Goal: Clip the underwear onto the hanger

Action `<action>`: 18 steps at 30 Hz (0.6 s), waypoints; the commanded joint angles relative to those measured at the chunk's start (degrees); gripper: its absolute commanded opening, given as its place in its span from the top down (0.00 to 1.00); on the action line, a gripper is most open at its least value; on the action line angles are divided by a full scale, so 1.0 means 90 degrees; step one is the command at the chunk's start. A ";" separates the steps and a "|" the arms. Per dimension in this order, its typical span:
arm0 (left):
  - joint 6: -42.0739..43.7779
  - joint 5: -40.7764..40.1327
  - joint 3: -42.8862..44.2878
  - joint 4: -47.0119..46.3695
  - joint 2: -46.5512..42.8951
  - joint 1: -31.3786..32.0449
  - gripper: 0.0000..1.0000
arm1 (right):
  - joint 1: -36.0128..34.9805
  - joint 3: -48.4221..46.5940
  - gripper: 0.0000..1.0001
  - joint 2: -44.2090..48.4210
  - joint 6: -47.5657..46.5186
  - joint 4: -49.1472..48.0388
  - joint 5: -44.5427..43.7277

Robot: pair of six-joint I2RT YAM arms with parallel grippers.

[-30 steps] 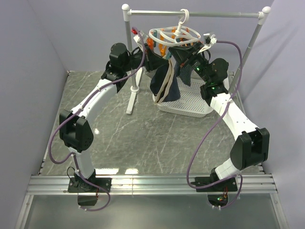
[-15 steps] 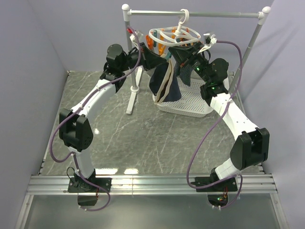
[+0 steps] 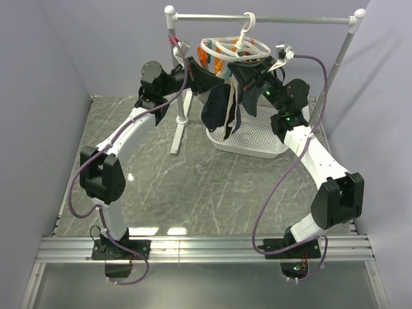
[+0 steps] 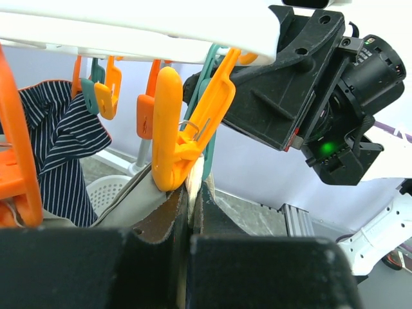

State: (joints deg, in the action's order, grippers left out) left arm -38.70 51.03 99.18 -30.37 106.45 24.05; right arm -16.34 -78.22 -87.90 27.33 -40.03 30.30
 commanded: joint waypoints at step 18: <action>-0.1560 0.0591 -0.0121 -0.2592 0.0154 -0.0104 1.00 | 0.0009 -0.0001 0.98 -0.0048 0.0449 -0.0513 0.0685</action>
State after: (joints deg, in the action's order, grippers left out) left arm -49.95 54.46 97.32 -45.93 108.75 22.90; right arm -16.14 -78.22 -88.12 30.17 -42.13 33.01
